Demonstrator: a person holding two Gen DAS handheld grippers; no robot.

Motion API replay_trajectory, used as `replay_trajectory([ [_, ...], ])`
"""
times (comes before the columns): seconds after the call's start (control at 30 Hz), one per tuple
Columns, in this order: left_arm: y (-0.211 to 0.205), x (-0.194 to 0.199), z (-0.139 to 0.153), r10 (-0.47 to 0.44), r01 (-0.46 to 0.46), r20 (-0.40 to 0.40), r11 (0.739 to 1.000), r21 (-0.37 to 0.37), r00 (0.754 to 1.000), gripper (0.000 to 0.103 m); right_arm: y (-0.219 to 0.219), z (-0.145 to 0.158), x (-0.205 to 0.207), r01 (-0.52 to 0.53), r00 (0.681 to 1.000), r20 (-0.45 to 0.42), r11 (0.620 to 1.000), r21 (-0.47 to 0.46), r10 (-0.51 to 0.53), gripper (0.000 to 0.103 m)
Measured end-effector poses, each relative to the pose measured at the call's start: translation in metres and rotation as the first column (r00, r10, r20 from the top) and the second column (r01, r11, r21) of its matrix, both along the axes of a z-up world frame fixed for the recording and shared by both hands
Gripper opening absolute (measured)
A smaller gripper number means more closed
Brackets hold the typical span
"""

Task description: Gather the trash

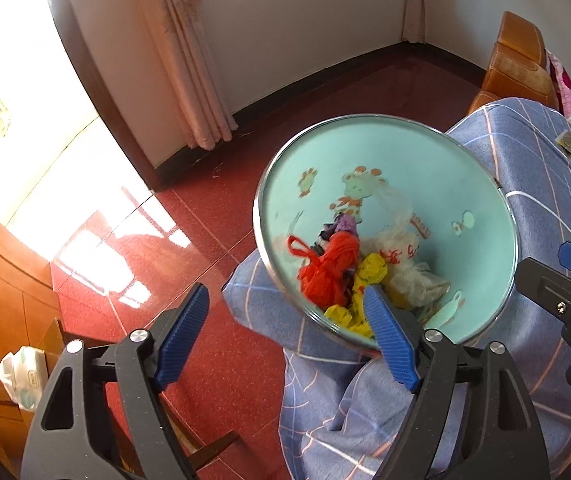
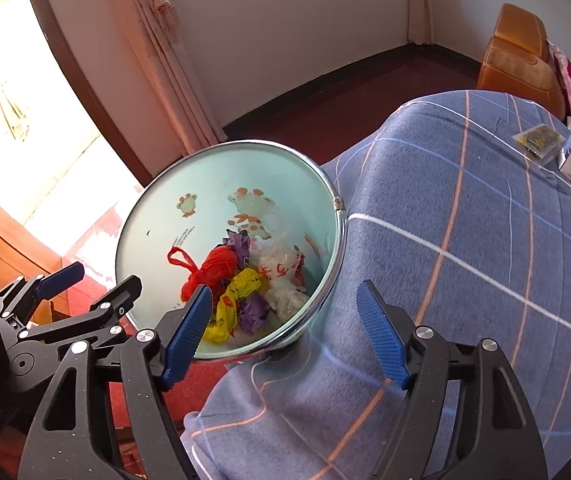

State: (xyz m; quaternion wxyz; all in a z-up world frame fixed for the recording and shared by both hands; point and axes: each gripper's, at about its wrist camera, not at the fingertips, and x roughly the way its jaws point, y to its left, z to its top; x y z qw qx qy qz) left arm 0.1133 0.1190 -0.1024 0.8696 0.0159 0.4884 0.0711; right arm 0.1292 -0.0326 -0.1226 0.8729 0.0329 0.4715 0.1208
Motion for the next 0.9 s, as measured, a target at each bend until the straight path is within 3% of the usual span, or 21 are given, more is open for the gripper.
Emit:
replay_trajectory([
  [0.27, 0.002, -0.042, 0.008, 0.008, -0.009, 0.026, 1.000, 0.029, 1.000, 0.082, 0.013, 0.004, -0.037, -0.008, 1.000, 0.010, 1.000, 0.016, 0.008, 0.078],
  [0.53, 0.009, -0.069, 0.039, 0.060, -0.067, 0.108, 0.996, 0.060, 0.992, 0.092, 0.021, 0.022, -0.071, -0.014, 0.999, 0.043, 0.999, 0.043, 0.012, 0.083],
  [0.73, 0.010, -0.089, 0.073, 0.086, -0.107, 0.212, 0.991, 0.086, 0.973, 0.097, 0.016, 0.049, -0.095, -0.007, 0.994, 0.107, 0.999, 0.041, 0.003, 0.083],
  [0.9, 0.006, -0.111, 0.113, 0.082, -0.114, 0.340, 0.991, 0.074, 0.937, 0.097, 0.006, 0.082, -0.115, 0.019, 0.976, 0.218, 0.999, 0.046, -0.028, 0.086],
])
